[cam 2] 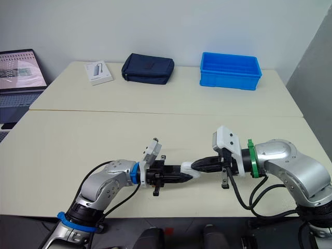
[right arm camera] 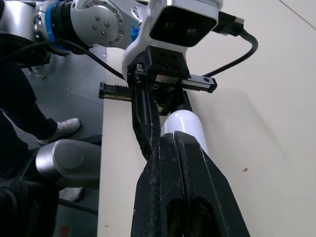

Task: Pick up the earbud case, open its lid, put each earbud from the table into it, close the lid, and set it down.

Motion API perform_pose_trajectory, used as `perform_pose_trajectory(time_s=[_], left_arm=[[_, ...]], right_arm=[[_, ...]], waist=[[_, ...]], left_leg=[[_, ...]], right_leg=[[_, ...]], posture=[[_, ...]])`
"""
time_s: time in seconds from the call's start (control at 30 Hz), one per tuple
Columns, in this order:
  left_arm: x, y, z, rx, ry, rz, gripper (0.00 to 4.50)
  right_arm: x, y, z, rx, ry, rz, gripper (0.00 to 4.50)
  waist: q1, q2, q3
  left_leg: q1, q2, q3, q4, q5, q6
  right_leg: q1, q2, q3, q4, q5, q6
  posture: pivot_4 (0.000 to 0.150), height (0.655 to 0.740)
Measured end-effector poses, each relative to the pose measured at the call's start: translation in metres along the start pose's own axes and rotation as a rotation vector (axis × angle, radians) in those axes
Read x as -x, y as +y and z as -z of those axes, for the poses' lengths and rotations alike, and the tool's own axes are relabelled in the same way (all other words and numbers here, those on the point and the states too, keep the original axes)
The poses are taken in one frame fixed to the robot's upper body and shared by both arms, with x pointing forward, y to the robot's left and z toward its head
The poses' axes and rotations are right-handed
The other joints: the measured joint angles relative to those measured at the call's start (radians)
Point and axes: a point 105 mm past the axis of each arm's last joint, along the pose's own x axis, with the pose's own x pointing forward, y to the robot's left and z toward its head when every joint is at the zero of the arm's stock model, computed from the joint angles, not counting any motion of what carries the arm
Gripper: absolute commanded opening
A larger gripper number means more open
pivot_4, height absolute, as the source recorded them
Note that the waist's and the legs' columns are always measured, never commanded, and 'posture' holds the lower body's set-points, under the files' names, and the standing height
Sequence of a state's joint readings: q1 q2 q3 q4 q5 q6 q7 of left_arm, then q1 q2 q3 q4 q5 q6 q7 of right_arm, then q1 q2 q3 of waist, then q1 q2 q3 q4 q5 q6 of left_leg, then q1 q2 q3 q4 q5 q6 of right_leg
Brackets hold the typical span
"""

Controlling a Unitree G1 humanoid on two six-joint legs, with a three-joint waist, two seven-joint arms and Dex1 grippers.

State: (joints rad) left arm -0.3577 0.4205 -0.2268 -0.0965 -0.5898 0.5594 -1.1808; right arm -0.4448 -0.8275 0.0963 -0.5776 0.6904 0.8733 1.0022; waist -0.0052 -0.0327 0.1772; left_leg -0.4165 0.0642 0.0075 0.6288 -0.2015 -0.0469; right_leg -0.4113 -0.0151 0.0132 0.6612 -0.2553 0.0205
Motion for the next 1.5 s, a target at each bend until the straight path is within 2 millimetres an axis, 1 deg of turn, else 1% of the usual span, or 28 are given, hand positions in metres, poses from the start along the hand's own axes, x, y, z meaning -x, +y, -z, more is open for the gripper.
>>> perform_pose_trajectory(time_s=[0.2, 0.33, 0.43, 0.5, 0.67, 0.9, 1.0, 1.07, 1.13, 1.2, 1.23, 1.3, 1.37, 1.5], left_arm=[[-0.002, 0.0, 0.0, 0.0, -0.008, 0.003, 0.74], [-0.002, 0.0, -0.002, -0.018, -0.012, 0.002, 0.74], [-0.001, 0.0, -0.002, -0.025, -0.01, 0.006, 0.74], [-0.001, 0.0, -0.001, -0.028, -0.006, 0.003, 0.74], [0.001, 0.002, 0.001, -0.029, 0.004, -0.008, 0.74], [0.001, 0.003, 0.003, -0.014, 0.007, -0.015, 0.74], [-0.002, 0.005, 0.001, 0.021, -0.005, -0.034, 0.74], [-0.006, 0.01, -0.004, 0.089, -0.016, -0.054, 0.74], [-0.008, 0.014, -0.007, 0.136, 0.013, -0.065, 0.74], [-0.012, 0.024, -0.008, 0.217, 0.055, -0.096, 0.74], [-0.015, 0.03, -0.008, 0.258, 0.064, -0.117, 0.74], [-0.022, 0.047, -0.006, 0.358, 0.085, -0.186, 0.74], [-0.028, 0.06, -0.001, 0.435, 0.118, -0.232, 0.74], [-0.027, 0.077, 0.008, 0.523, 0.156, -0.295, 0.74]], right_arm=[[0.005, 0.0, 0.003, -0.048, 0.002, 0.02, 0.0], [0.002, 0.002, -0.008, -0.114, -0.094, 0.008, 0.0], [0.003, -0.002, -0.012, -0.112, -0.099, 0.039, 0.0], [0.003, -0.004, -0.01, -0.117, -0.088, 0.061, 0.0], [-0.003, -0.004, 0.004, -0.135, -0.04, 0.078, 0.0], [-0.003, -0.003, 0.006, -0.126, -0.023, 0.066, 0.0], [-0.004, -0.006, 0.005, -0.126, -0.042, 0.094, 0.0], [-0.001, -0.013, 0.004, -0.108, -0.053, 0.15, 0.0], [0.006, -0.023, 0.005, -0.085, -0.058, 0.244, 0.0], [0.015, -0.037, 0.013, -0.047, -0.051, 0.376, 0.0], [0.017, -0.04, 0.017, -0.032, -0.043, 0.412, 0.0], [0.022, -0.044, 0.027, -0.003, -0.003, 0.473, 0.0], [0.025, -0.045, 0.035, 0.027, 0.039, 0.497, 0.0], [0.025, -0.043, 0.044, 0.082, 0.079, 0.515, 0.0]], waist=[[0.0, 0.0, 0.0], [-0.001, 0.0, 0.0], [0.0, 0.0, 0.0], [0.0, 0.0, 0.0], [0.0, 0.0, 0.0], [0.0, 0.0, 0.0], [0.0, 0.0, 0.0], [0.0, 0.0, 0.0], [0.0, 0.0, 0.0], [0.004, 0.0, 0.0], [0.004, 0.0, 0.0], [0.003, -0.001, 0.0], [0.003, -0.001, 0.0], [-0.007, 0.0, 0.0]], left_leg=[[0.0, 0.0, 0.0, 0.0, 0.0, 0.0], [0.0, 0.0, -0.001, 0.0, 0.0, 0.0], [0.0, 0.0, -0.001, 0.0, 0.0, 0.0], [0.0, 0.0, 0.0, 0.0, 0.0, 0.0], [0.0, 0.0, 0.0, 0.0, 0.0, 0.0], [0.0, 0.0, 0.0, 0.0, 0.0, 0.0], [0.0, 0.0, -0.001, 0.0, 0.0, 0.0], [-0.001, 0.0, -0.001, 0.0, 0.0, 0.0], [-0.001, 0.0, -0.001, 0.001, 0.0, 0.0], [-0.001, -0.001, -0.002, 0.001, 0.0, 0.0], [-0.001, -0.001, -0.002, 0.001, 0.0, 0.0], [-0.001, -0.001, -0.001, 0.001, 0.0, 0.0], [-0.001, -0.001, -0.002, 0.001, 0.0, 0.0], [0.0, -0.001, -0.003, 0.0, 0.0, 0.0]], right_leg=[[0.0, 0.0, 0.0, 0.0, 0.0, 0.0], [0.0, 0.0, 0.0, 0.001, 0.0, 0.0], [0.0, 0.0, 0.0, 0.0, 0.0, 0.0], [0.0, 0.0, 0.0, 0.0, 0.0, 0.0], [0.0, 0.0, 0.0, 0.0, 0.0, 0.0], [0.0, 0.0, 0.0, 0.0, 0.0, 0.0], [0.0, 0.0, 0.0, 0.0, 0.0, 0.0], [0.0, 0.0, -0.001, 0.0, 0.0, 0.0], [0.0, 0.0, -0.001, 0.0, 0.0, 0.001], [0.001, 0.0, -0.001, 0.0, 0.0, 0.001], [0.0, 0.0, -0.001, 0.0, 0.001, 0.001], [0.0, 0.0, -0.001, 0.0, 0.001, 0.002], [0.0, 0.0, -0.001, 0.0, 0.001, 0.002], [0.0, 0.002, 0.0, 0.0, 0.0, 0.001]], posture=[[0.15, 0.74], [0.15, 0.74], [0.15, 0.74], [0.15, 0.74], [0.15, 0.74], [0.15, 0.74], [0.15, 0.74], [0.15, 0.74], [0.15, 0.74], [0.15, 0.74], [0.15, 0.74], [0.15, 0.74], [0.15, 0.74], [0.15, 0.74]])
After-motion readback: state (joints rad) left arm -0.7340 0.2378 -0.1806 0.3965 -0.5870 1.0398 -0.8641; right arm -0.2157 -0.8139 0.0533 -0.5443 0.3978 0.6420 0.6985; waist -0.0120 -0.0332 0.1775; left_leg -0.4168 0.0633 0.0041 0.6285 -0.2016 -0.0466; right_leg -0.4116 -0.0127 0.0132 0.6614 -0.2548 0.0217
